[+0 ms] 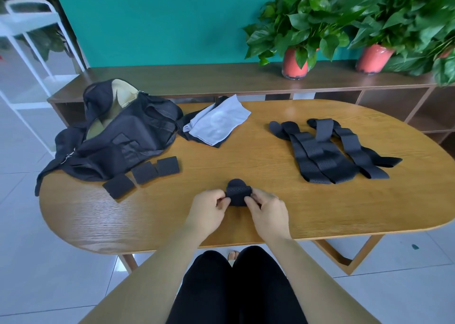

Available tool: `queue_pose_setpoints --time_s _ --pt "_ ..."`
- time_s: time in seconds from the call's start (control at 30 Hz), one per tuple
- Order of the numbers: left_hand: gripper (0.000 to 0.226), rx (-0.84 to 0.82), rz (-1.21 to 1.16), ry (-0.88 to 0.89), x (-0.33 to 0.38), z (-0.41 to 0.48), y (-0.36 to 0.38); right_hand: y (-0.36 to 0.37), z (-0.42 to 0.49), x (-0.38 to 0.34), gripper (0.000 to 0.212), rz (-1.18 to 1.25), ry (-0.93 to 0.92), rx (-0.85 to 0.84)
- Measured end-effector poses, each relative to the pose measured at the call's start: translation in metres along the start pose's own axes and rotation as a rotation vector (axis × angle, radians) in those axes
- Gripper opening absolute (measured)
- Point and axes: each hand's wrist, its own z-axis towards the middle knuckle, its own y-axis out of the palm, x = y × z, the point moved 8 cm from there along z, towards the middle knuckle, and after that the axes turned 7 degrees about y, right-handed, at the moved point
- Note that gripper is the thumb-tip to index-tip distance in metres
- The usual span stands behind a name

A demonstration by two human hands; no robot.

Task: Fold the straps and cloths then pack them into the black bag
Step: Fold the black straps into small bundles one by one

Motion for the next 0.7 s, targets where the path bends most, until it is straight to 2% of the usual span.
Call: queue_pose_setpoints --time_s 0.2,0.43,0.7 --pt "0.043 0.022 0.044 -0.091 -0.001 0.015 0.001 0.002 0.003 -0.006 0.016 -0.059 0.031 0.126" --pt "0.043 0.049 0.106 -0.163 -0.005 0.017 0.002 0.013 0.014 -0.008 0.026 -0.294 0.09 0.032" --pt "0.039 0.017 0.113 -0.215 -0.006 0.021 0.001 0.02 0.016 -0.014 0.03 -0.378 0.088 -0.026"
